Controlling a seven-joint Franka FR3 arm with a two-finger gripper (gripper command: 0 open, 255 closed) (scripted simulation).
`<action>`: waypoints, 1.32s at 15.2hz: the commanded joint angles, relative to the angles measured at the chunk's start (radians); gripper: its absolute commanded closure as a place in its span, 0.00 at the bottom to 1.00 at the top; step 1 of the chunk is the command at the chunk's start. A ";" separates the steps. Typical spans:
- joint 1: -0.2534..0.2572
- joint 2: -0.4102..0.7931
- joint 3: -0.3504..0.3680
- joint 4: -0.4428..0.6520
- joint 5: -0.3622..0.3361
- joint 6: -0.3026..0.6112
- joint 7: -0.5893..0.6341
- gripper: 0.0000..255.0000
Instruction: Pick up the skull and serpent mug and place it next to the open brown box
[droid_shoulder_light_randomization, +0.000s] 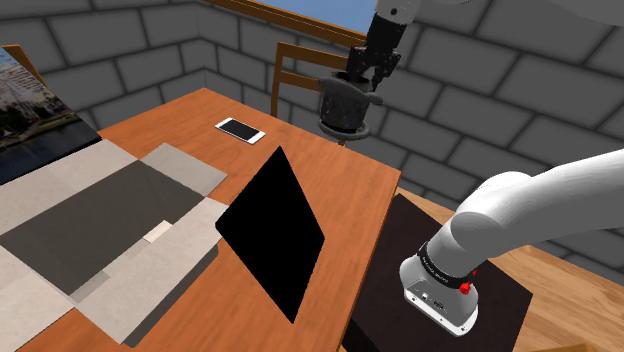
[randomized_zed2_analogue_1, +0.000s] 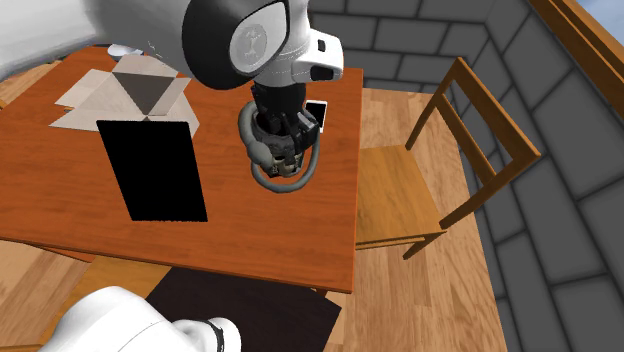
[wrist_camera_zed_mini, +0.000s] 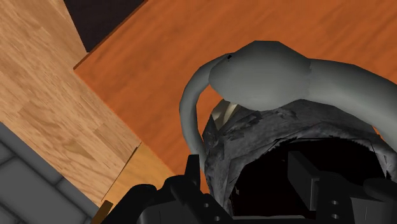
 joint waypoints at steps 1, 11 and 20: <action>0.001 0.004 0.001 0.036 0.000 -0.029 0.004 1.00; 0.001 0.030 0.000 0.193 -0.001 -0.159 0.011 1.00; 0.023 0.071 0.055 0.301 0.018 -0.222 0.088 1.00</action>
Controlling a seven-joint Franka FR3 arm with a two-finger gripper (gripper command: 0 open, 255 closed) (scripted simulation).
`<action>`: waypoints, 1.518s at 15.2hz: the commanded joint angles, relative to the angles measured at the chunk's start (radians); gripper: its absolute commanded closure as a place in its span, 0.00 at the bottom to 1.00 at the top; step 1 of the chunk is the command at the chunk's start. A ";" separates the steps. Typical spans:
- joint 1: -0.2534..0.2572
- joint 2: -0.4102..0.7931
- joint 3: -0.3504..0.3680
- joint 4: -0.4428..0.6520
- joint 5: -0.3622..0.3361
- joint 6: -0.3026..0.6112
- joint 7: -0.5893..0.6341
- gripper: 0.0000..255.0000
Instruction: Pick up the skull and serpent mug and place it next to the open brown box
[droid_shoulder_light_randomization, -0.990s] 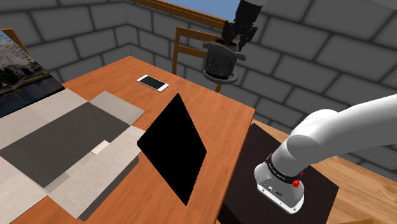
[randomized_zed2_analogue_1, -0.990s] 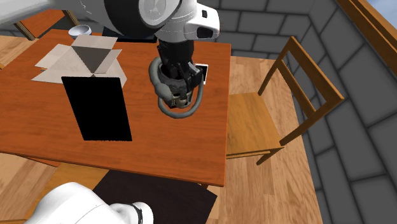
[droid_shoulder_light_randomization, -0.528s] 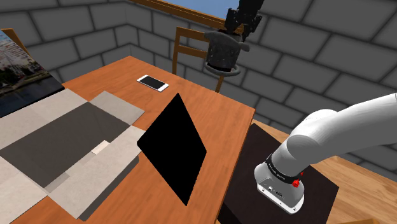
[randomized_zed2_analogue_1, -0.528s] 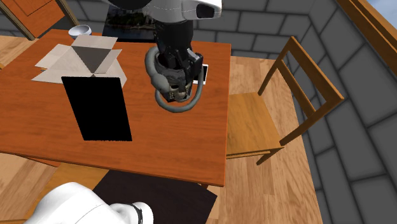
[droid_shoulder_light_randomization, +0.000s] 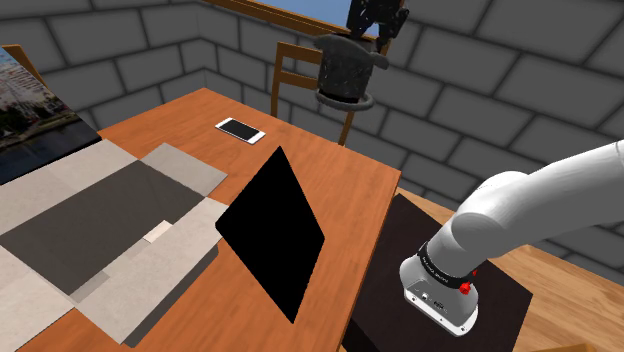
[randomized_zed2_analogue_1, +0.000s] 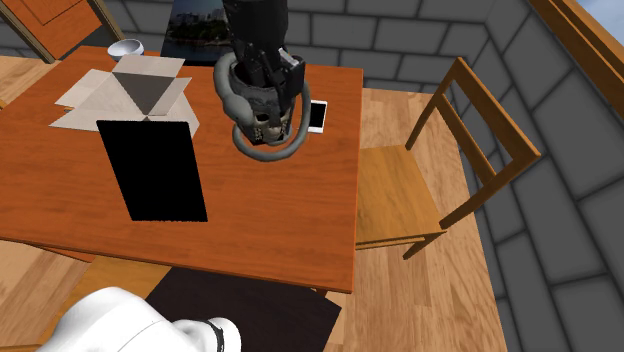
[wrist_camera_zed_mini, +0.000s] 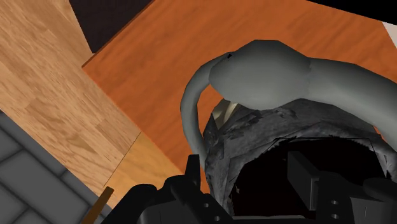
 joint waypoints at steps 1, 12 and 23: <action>0.014 0.013 0.037 0.016 0.012 0.003 0.049 1.00; 0.087 0.171 0.241 0.168 0.037 0.030 0.322 1.00; 0.152 0.372 0.391 0.334 -0.024 0.067 0.543 1.00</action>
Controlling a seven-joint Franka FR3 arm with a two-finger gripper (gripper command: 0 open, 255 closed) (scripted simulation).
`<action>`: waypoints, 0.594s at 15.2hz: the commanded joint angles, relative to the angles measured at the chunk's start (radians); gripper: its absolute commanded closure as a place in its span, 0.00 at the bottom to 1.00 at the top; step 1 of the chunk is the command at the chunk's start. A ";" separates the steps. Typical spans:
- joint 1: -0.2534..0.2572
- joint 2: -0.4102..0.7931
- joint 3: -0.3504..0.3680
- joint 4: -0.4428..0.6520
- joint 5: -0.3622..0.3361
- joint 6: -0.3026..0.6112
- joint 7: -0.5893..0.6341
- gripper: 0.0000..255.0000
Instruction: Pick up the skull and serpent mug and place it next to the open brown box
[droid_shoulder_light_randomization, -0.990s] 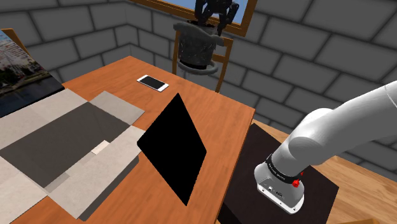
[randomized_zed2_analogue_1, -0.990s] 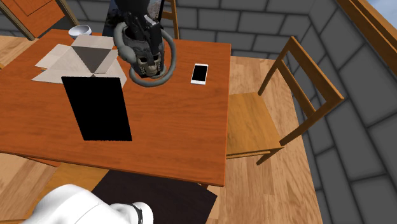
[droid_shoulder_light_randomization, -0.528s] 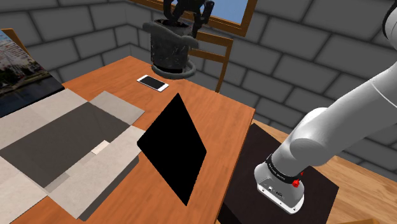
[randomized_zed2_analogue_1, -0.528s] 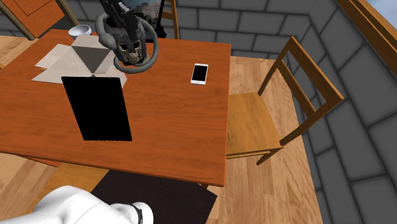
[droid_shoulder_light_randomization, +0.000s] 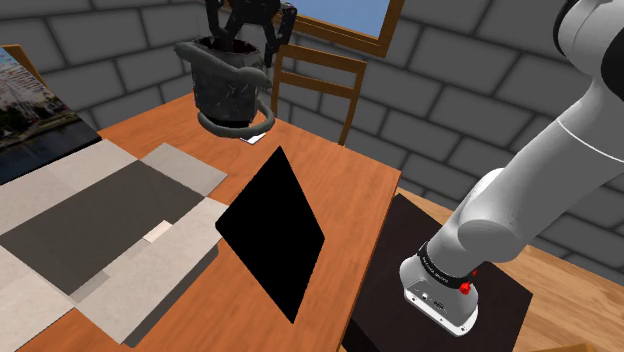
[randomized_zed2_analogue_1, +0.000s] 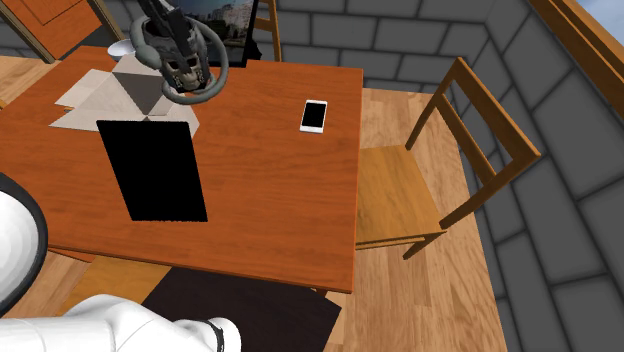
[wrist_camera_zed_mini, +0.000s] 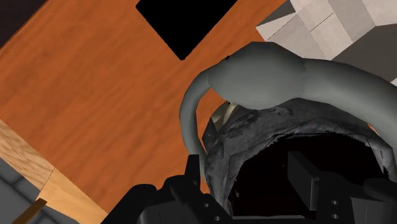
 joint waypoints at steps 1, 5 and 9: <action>0.001 -0.008 0.000 -0.032 0.003 0.029 0.001 1.00; 0.001 -0.024 -0.001 -0.103 0.009 0.085 -0.005 1.00; 0.001 -0.034 -0.002 -0.168 0.014 0.140 -0.009 1.00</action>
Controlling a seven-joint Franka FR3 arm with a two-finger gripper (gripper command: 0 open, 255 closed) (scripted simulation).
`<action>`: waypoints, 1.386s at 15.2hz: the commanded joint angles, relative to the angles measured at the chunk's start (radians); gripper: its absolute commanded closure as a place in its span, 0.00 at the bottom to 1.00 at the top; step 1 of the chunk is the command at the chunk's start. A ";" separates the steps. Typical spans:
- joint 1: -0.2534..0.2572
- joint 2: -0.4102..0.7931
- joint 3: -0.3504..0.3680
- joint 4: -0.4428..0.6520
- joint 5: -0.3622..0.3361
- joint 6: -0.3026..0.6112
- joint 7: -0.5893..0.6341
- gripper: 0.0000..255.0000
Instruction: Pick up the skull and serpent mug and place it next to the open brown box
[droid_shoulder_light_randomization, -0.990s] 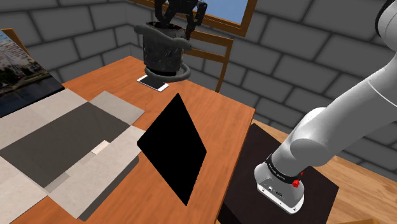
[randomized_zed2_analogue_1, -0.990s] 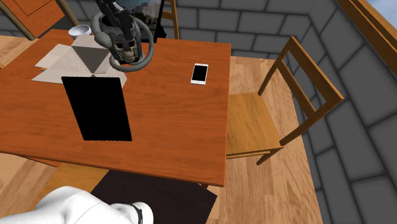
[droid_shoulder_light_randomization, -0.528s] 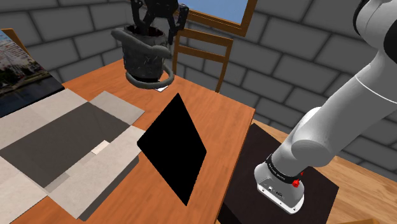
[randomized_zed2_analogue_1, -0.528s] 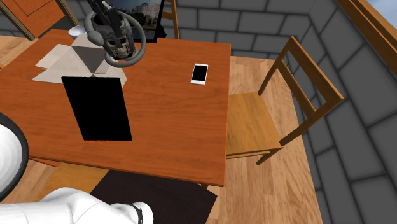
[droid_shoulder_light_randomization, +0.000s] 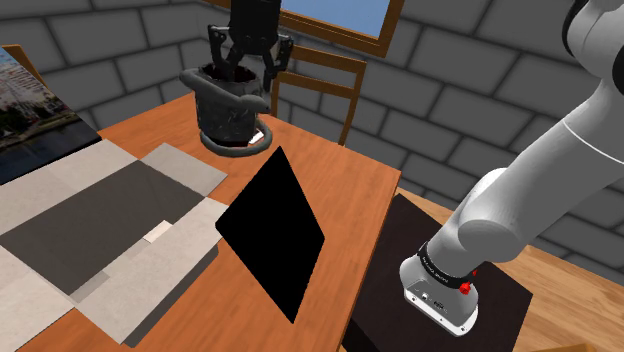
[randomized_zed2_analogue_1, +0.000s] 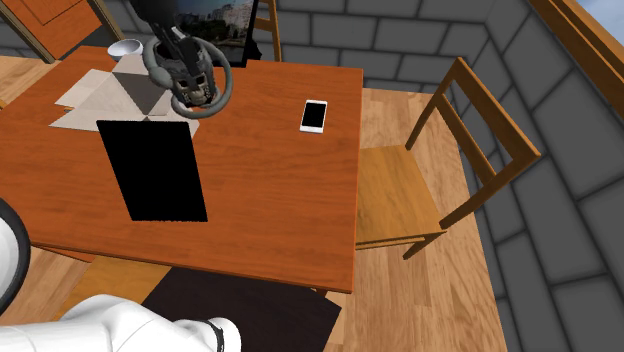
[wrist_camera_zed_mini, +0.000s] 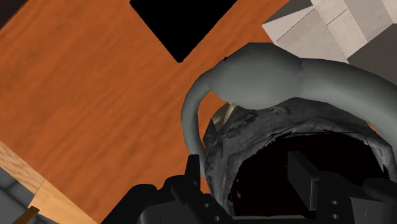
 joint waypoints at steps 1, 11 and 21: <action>0.001 -0.005 0.000 -0.029 0.002 0.028 -0.001 1.00; 0.003 -0.012 0.003 -0.171 0.007 0.163 -0.006 1.00; 0.006 0.005 0.009 -0.289 0.003 0.297 -0.003 1.00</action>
